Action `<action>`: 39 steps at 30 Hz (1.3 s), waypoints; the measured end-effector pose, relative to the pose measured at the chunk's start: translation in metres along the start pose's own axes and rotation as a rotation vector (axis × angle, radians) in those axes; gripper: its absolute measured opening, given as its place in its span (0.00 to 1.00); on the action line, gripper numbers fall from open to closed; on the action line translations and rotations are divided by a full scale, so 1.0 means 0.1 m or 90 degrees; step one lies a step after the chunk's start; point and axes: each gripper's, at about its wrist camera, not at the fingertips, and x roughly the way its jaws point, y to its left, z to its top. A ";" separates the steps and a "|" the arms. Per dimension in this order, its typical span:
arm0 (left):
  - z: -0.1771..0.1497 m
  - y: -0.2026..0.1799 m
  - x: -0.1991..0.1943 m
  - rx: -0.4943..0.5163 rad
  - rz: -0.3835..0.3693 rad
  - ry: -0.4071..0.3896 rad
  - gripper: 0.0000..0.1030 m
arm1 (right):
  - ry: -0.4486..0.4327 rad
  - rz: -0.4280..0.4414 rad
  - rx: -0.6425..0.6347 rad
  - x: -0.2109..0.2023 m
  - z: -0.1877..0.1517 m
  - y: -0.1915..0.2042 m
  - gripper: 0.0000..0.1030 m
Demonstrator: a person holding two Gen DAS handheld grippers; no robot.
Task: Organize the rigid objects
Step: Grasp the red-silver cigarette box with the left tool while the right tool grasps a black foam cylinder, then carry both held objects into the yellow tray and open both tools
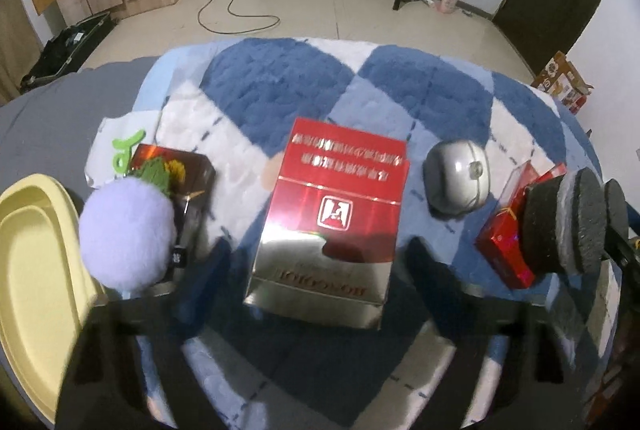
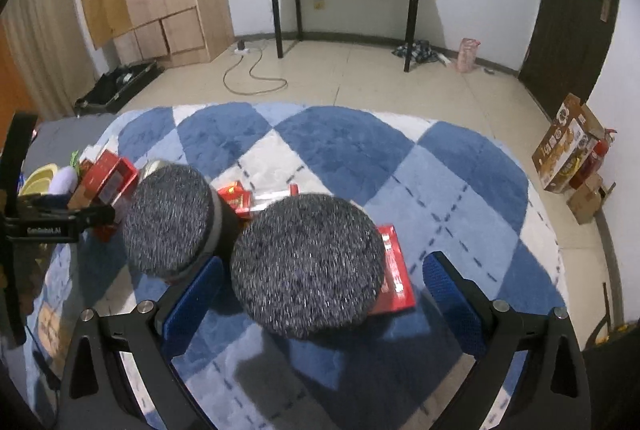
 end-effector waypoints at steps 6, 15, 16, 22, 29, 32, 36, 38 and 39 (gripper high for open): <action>-0.03 -0.02 -0.13 0.008 -0.013 -0.026 0.58 | -0.010 0.021 -0.015 0.01 -0.01 -0.01 0.66; -0.07 0.07 -0.60 0.021 -0.047 -0.094 0.56 | -0.048 0.050 -0.022 -0.34 -0.12 -0.13 0.65; -0.07 0.15 -0.72 0.011 -0.055 -0.106 0.56 | -0.061 0.062 -0.031 -0.45 -0.13 -0.09 0.65; -0.09 0.83 -1.32 -0.023 -0.033 -0.171 0.56 | -0.084 0.219 -0.128 -0.90 -0.09 0.85 0.65; -0.41 2.09 -1.43 -0.111 0.059 -0.162 0.56 | -0.032 0.366 -0.266 -0.67 -0.09 2.73 0.65; -0.62 2.47 -1.30 -0.152 0.079 -0.146 0.56 | 0.012 0.393 -0.253 -0.38 -0.14 3.35 0.65; -0.71 2.79 -0.99 -0.146 0.102 -0.112 0.56 | 0.044 0.353 -0.305 0.00 -0.25 4.03 0.65; -0.71 2.89 -0.87 -0.156 0.105 -0.096 0.56 | 0.055 0.335 -0.312 0.17 -0.27 4.23 0.65; -0.71 2.95 -0.81 -0.164 0.103 -0.087 0.56 | 0.076 0.326 -0.304 0.30 -0.30 4.33 0.65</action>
